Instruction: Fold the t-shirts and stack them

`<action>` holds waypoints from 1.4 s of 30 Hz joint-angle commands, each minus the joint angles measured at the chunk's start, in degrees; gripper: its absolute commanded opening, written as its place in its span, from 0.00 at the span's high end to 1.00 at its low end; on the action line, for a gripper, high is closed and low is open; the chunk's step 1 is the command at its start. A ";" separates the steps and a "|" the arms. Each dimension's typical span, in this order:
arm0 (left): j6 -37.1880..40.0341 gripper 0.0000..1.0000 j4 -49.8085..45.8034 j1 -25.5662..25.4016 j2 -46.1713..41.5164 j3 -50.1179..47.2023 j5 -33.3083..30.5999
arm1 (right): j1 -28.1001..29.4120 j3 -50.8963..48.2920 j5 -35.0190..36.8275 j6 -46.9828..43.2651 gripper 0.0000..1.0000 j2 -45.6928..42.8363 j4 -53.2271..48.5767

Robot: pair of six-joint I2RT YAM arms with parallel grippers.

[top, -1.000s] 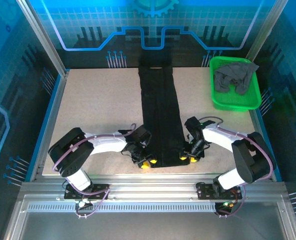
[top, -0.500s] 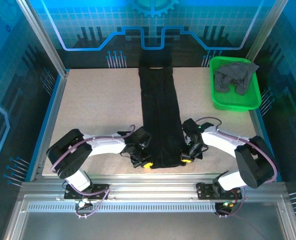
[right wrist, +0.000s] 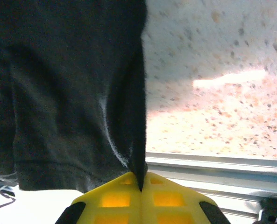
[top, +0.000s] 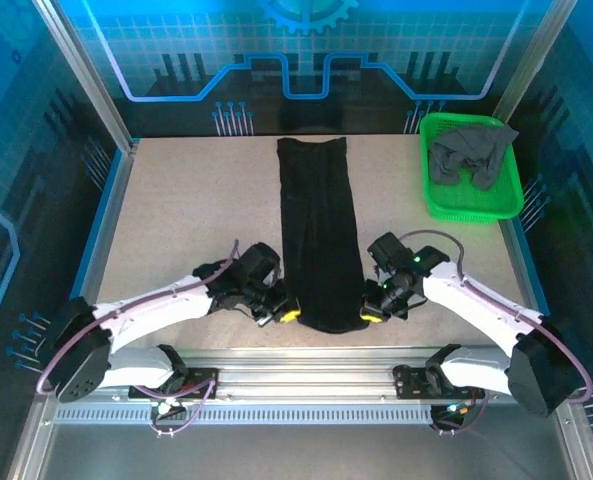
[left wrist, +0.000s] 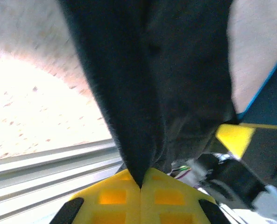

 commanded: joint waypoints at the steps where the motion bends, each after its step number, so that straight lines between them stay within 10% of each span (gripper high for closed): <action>1: 3.67 1.00 -3.10 6.35 0.68 5.65 -5.02 | -4.30 10.21 1.45 -0.18 1.00 3.96 -1.70; 12: 10.49 1.00 3.92 21.97 25.06 28.19 0.29 | -13.76 44.67 2.60 -5.61 1.00 33.63 -1.15; 29: 14.72 1.00 1.67 27.62 52.71 52.82 6.12 | -18.18 69.35 0.54 -5.65 0.99 61.25 -4.55; 33: 17.74 0.61 -5.04 27.88 53.86 56.50 3.16 | -19.16 74.19 0.28 -8.34 0.55 63.22 -6.66; 36: 18.40 0.59 -6.39 27.88 47.17 51.38 -2.26 | -19.75 72.73 1.27 -11.08 0.29 59.84 -5.75; 42: 10.14 0.59 -0.28 24.40 29.84 28.06 -5.75 | -20.53 55.15 2.08 -12.75 0.28 46.58 -1.28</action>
